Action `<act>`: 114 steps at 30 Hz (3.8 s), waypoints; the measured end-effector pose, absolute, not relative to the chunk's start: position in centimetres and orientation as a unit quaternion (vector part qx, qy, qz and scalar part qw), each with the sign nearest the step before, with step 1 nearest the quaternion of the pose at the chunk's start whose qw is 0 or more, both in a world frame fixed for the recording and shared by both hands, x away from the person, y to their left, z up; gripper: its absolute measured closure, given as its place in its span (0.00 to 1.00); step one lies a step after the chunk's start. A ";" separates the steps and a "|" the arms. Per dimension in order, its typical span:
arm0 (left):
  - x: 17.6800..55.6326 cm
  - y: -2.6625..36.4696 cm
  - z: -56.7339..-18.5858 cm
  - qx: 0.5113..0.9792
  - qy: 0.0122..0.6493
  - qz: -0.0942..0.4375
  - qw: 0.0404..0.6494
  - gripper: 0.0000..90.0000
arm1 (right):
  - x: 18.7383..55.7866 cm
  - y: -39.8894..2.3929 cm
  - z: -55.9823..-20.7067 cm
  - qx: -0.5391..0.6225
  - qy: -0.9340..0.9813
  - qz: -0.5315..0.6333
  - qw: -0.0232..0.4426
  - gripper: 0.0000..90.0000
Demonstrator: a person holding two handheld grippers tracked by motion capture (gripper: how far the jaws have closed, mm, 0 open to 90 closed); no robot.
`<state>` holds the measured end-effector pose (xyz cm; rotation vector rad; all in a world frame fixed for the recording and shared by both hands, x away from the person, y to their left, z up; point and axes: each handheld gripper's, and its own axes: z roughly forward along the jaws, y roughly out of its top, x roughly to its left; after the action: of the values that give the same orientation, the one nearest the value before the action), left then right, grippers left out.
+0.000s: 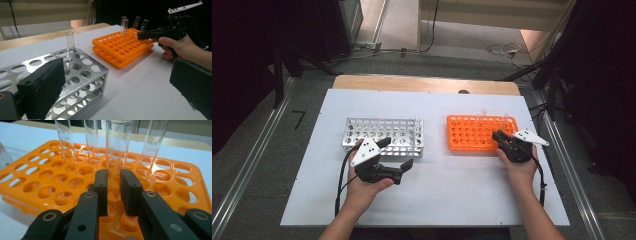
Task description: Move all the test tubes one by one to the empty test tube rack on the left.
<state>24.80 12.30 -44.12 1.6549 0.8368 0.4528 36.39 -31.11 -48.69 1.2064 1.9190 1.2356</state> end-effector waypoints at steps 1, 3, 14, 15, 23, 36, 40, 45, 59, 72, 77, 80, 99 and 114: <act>24.8 12.3 -44.1 0.707 0.358 0.193 0.578 0.00 | 36.4 -31.2 -48.5 0.450 0.712 0.464 0.274 0.83; 24.8 12.3 -44.1 0.708 0.358 0.193 0.578 0.00 | 36.3 -31.3 -48.1 0.449 0.710 0.470 0.272 0.83; 24.8 12.1 -43.9 0.707 0.357 0.194 0.580 0.00 | 35.4 -31.4 -45.3 0.435 0.709 0.486 0.268 0.83; 24.8 12.1 -43.9 0.706 0.357 0.194 0.580 0.00 | 35.2 -31.3 -45.0 0.433 0.710 0.486 0.269 0.83; 24.6 12.1 -43.2 0.702 0.352 0.197 0.587 0.02 | 33.7 -29.5 -43.4 0.405 0.727 0.493 0.252 0.83; 24.1 11.1 -41.9 0.699 0.322 0.193 0.609 0.12 | 30.9 -25.0 -42.4 0.351 0.761 0.504 0.211 0.83; 24.1 10.5 -41.5 0.700 0.313 0.185 0.615 0.13 | 30.2 -23.5 -42.5 0.332 0.772 0.504 0.200 0.83; 23.9 9.9 -41.3 0.700 0.305 0.182 0.620 0.16 | 29.4 -22.1 -42.3 0.315 0.781 0.505 0.188 0.83; 23.7 8.5 -41.0 0.699 0.283 0.167 0.635 0.30 | 27.3 -18.3 -42.2 0.269 0.804 0.505 0.159 0.83; 23.4 7.3 -41.2 0.708 0.274 0.168 0.629 0.46 | 26.0 -15.8 -42.3 0.237 0.818 0.505 0.143 0.83; 23.3 7.0 -41.3 0.713 0.269 0.169 0.625 0.54 | 25.6 -15.2 -42.5 0.226 0.823 0.503 0.139 0.83; 23.3 6.7 -41.3 0.717 0.268 0.175 0.620 0.59 | 25.5 -14.9 -42.5 0.222 0.824 0.502 0.137 0.83; 23.3 6.5 -41.5 0.722 0.261 0.179 0.615 0.82 | 25.3 -14.6 -42.6 0.212 0.829 0.500 0.135 0.83; 23.3 6.7 -41.4 0.719 0.257 0.184 0.618 0.84 | 25.3 -14.5 -42.7 0.210 0.830 0.501 0.128 0.83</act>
<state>23.25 6.66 -41.42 1.6555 0.5917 0.4238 25.29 -14.53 -42.68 0.6117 2.4143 1.4577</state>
